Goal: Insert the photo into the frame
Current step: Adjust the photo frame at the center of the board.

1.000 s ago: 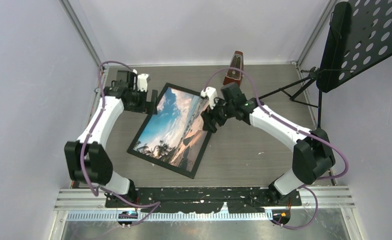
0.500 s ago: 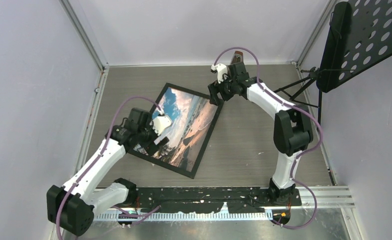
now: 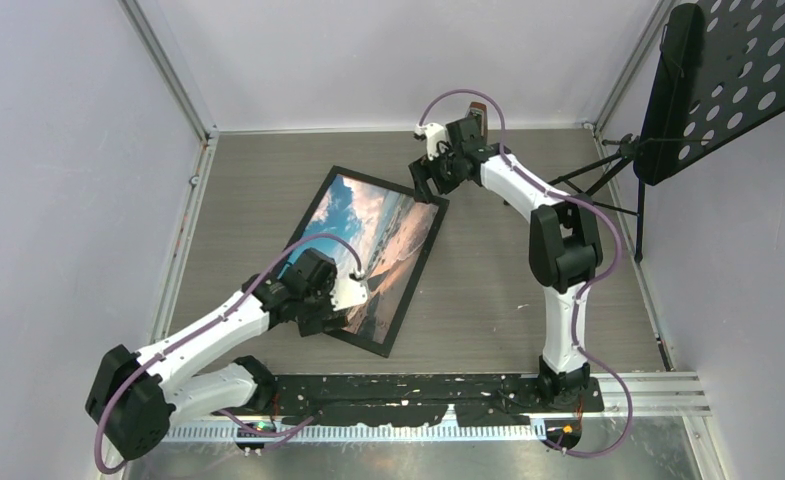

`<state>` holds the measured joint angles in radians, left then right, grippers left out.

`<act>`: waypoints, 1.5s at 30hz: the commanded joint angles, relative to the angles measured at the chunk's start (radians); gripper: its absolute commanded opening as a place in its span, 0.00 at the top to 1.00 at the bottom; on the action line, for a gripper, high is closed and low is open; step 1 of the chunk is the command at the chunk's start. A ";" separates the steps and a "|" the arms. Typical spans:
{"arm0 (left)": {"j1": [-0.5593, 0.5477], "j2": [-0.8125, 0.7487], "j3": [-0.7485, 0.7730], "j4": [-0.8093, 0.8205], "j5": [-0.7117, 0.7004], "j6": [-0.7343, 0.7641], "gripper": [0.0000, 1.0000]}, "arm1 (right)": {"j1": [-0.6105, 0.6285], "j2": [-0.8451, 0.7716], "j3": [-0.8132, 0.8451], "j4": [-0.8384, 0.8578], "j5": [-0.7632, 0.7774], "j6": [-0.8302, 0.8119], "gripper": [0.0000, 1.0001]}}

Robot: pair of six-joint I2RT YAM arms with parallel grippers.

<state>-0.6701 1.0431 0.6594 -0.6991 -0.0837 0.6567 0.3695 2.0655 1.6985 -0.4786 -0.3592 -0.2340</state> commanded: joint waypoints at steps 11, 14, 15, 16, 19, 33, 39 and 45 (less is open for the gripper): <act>-0.156 0.060 -0.120 0.176 -0.186 0.040 0.01 | -0.041 0.146 0.144 -0.036 -0.038 0.035 0.16; -0.171 0.094 -0.120 0.200 -0.213 0.041 0.00 | -0.046 0.165 0.162 -0.052 -0.042 0.030 0.15; -0.175 0.104 -0.122 0.211 -0.226 0.041 0.00 | -0.046 0.175 0.171 -0.054 -0.044 0.029 0.15; -0.178 0.114 -0.121 0.221 -0.236 0.042 0.00 | -0.049 0.178 0.176 -0.063 -0.048 0.029 0.15; -0.181 0.139 -0.124 0.244 -0.258 0.044 0.00 | -0.051 0.194 0.202 -0.071 -0.057 0.028 0.15; -0.184 0.152 -0.129 0.273 -0.313 0.060 0.00 | -0.060 0.279 0.272 -0.166 -0.141 0.058 0.15; -0.184 0.144 -0.134 0.273 -0.323 0.061 0.00 | -0.074 0.280 0.265 -0.181 -0.165 0.070 0.15; -0.185 0.131 -0.145 0.287 -0.347 0.070 0.00 | -0.086 0.258 0.212 -0.201 -0.177 0.077 0.16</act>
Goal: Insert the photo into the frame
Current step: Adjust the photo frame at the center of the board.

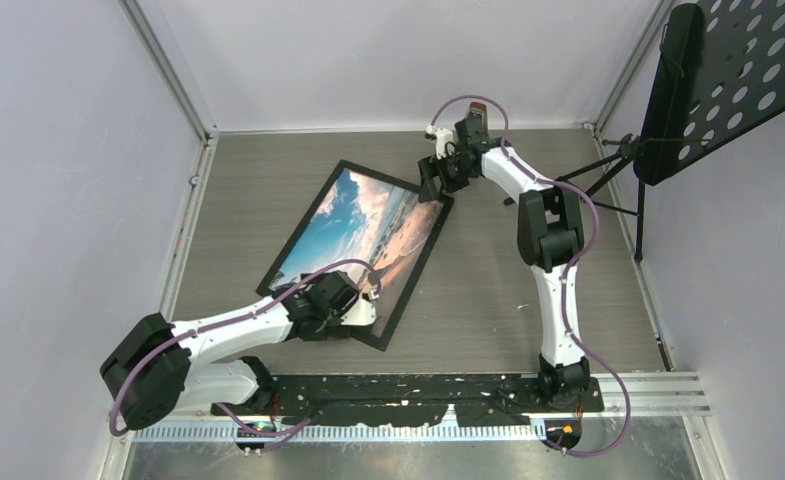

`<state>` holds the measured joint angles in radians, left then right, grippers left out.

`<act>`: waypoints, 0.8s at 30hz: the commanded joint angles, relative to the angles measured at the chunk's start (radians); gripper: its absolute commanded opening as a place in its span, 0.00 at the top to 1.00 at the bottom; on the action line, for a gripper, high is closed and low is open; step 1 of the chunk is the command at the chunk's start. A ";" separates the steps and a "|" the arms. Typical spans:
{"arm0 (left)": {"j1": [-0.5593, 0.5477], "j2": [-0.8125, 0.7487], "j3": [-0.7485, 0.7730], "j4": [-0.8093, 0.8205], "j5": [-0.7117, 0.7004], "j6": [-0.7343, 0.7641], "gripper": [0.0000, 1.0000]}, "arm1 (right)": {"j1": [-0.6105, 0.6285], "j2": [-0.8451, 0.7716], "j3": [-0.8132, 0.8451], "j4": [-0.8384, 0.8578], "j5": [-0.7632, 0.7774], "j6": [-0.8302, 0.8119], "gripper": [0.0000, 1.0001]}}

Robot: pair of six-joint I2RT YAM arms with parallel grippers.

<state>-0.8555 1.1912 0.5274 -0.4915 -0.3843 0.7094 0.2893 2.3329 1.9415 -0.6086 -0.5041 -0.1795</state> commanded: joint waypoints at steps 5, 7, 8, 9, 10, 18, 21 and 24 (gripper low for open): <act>0.002 0.000 -0.033 0.132 -0.128 0.030 0.00 | -0.027 -0.070 -0.132 -0.084 -0.039 0.014 0.17; 0.007 0.010 -0.044 0.156 -0.156 0.030 0.00 | -0.035 -0.112 -0.195 -0.083 -0.039 0.001 0.17; 0.010 0.013 -0.046 0.164 -0.165 0.027 0.00 | -0.037 -0.143 -0.239 -0.081 -0.036 -0.008 0.17; 0.016 0.014 -0.046 0.168 -0.169 0.022 0.00 | -0.044 -0.158 -0.260 -0.076 -0.035 -0.013 0.18; 0.022 0.013 -0.045 0.169 -0.169 0.016 0.00 | -0.049 -0.188 -0.303 -0.073 -0.035 -0.022 0.18; 0.108 0.002 0.019 0.107 -0.119 -0.069 0.01 | -0.056 -0.362 -0.544 -0.028 -0.049 -0.057 0.19; 0.167 0.030 0.059 0.074 -0.089 -0.121 0.00 | -0.056 -0.449 -0.645 -0.001 -0.028 -0.067 0.19; 0.222 0.085 0.117 0.021 -0.033 -0.189 0.00 | -0.056 -0.518 -0.715 0.016 0.005 -0.084 0.19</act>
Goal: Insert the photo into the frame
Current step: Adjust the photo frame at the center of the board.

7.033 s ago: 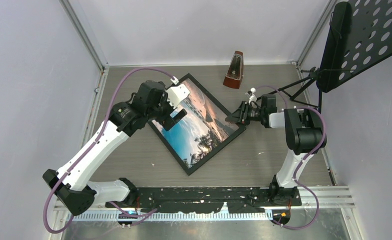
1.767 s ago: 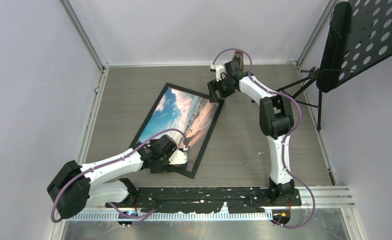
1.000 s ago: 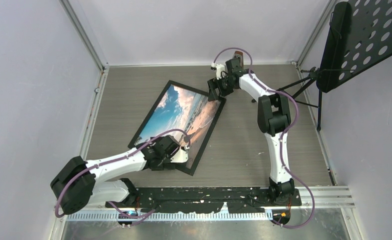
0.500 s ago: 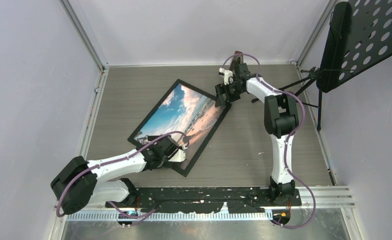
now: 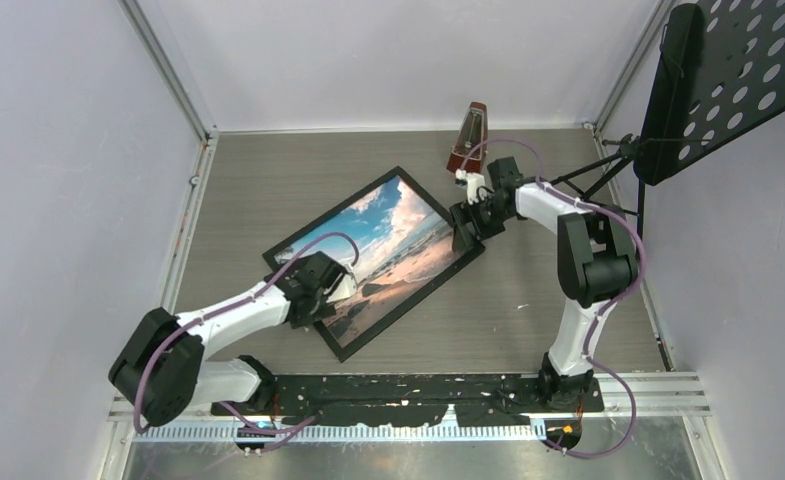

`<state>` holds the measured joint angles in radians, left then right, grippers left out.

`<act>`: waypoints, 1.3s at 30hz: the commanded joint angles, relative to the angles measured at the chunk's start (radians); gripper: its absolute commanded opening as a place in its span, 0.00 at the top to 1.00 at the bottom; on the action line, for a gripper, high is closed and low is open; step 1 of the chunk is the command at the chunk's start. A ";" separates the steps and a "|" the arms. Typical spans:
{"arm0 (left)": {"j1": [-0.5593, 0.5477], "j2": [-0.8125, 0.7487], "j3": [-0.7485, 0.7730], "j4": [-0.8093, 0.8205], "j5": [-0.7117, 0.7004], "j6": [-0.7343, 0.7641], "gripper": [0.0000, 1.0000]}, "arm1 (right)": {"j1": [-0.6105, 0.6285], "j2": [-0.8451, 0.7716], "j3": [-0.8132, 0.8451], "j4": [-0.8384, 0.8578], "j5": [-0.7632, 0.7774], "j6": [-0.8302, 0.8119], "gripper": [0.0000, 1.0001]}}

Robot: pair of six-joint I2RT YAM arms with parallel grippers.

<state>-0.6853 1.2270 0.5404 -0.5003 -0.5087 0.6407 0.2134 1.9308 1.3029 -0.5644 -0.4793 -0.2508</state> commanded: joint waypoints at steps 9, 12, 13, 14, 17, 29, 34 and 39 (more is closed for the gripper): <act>0.071 0.276 0.298 -0.074 0.118 -0.266 0.00 | 0.024 -0.297 -0.246 -0.043 -0.004 -0.046 0.19; 0.084 0.329 0.344 -0.094 0.119 -0.293 0.00 | 0.034 -0.340 -0.277 -0.066 0.012 -0.076 0.19; 0.089 0.340 0.356 -0.102 0.123 -0.300 0.00 | 0.038 -0.349 -0.283 -0.072 0.016 -0.081 0.19; 0.093 0.349 0.368 -0.108 0.128 -0.306 0.00 | 0.041 -0.366 -0.294 -0.078 0.021 -0.093 0.19; 0.116 0.375 0.405 -0.132 0.157 -0.324 0.00 | 0.059 -0.394 -0.313 -0.100 0.036 -0.112 0.19; 0.177 0.546 0.646 -0.256 0.249 -0.380 0.00 | 0.107 -0.428 -0.333 -0.147 0.087 -0.180 0.19; 0.213 0.576 0.683 -0.282 0.262 -0.391 0.00 | 0.103 -0.450 -0.319 -0.132 0.150 -0.206 0.19; 0.259 0.541 0.655 -0.273 0.259 -0.386 0.00 | 0.050 -0.507 -0.273 -0.105 0.210 -0.204 0.18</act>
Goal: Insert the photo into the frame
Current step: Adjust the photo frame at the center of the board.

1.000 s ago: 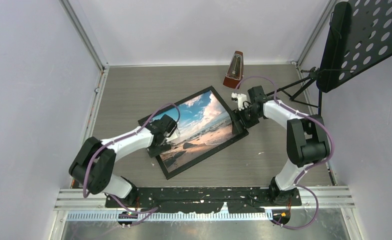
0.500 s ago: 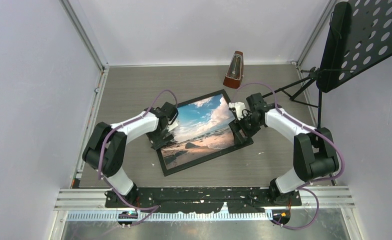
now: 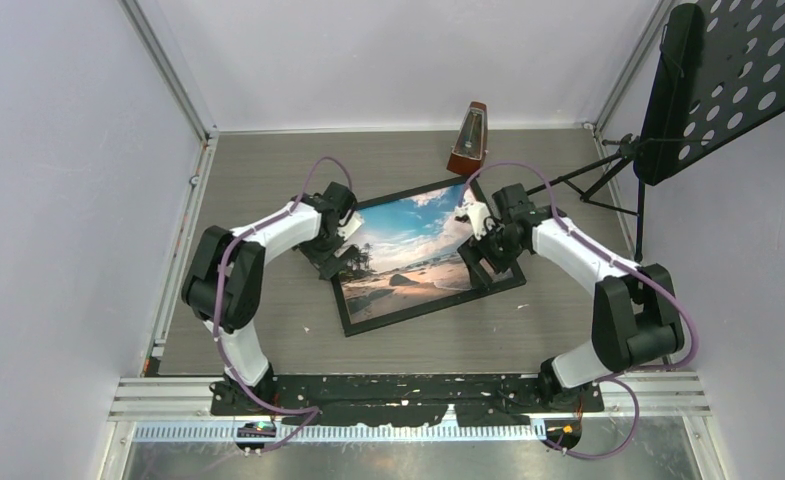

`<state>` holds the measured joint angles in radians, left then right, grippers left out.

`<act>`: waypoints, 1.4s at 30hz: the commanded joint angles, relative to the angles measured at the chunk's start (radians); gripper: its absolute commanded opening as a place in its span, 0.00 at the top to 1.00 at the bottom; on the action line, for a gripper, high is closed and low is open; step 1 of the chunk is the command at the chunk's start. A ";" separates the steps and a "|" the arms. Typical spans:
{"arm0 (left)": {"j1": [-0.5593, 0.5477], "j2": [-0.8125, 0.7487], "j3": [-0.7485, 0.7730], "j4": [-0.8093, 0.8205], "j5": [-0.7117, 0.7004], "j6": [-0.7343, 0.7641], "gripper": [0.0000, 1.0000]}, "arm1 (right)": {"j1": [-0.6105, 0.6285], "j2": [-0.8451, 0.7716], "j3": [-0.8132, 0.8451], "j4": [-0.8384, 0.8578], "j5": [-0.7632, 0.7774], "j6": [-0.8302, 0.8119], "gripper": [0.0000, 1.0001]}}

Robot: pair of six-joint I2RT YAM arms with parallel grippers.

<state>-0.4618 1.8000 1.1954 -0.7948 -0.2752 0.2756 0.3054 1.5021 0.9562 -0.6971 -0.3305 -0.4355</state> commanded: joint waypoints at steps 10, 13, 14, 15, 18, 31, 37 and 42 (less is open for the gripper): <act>0.112 -0.114 -0.024 0.029 0.088 -0.062 0.00 | -0.165 -0.019 0.141 0.081 0.140 -0.007 0.16; 0.137 -0.121 -0.015 0.029 0.136 -0.093 0.00 | -0.193 0.048 0.164 0.083 0.127 -0.012 0.16; 0.146 -0.121 -0.012 0.029 0.152 -0.103 0.00 | -0.209 0.061 0.168 0.083 0.120 -0.016 0.16; 0.154 -0.118 -0.010 0.028 0.168 -0.112 0.00 | -0.221 0.085 0.174 0.083 0.116 -0.019 0.16; 0.170 -0.104 0.000 0.028 0.195 -0.127 0.00 | -0.243 0.134 0.179 0.075 0.093 -0.044 0.16; 0.193 -0.020 0.045 0.002 0.224 -0.151 0.00 | -0.260 0.185 0.161 -0.005 -0.010 -0.173 0.17; 0.193 -0.005 0.063 -0.010 0.222 -0.161 0.00 | -0.259 0.212 0.167 -0.052 -0.032 -0.208 0.17; 0.192 -0.026 0.041 -0.008 0.260 -0.193 0.00 | -0.258 0.232 0.170 -0.091 -0.060 -0.249 0.17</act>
<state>-0.2745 1.7908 1.2316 -0.7967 -0.0563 0.1211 0.0456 1.7287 1.0958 -0.7399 -0.3447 -0.6285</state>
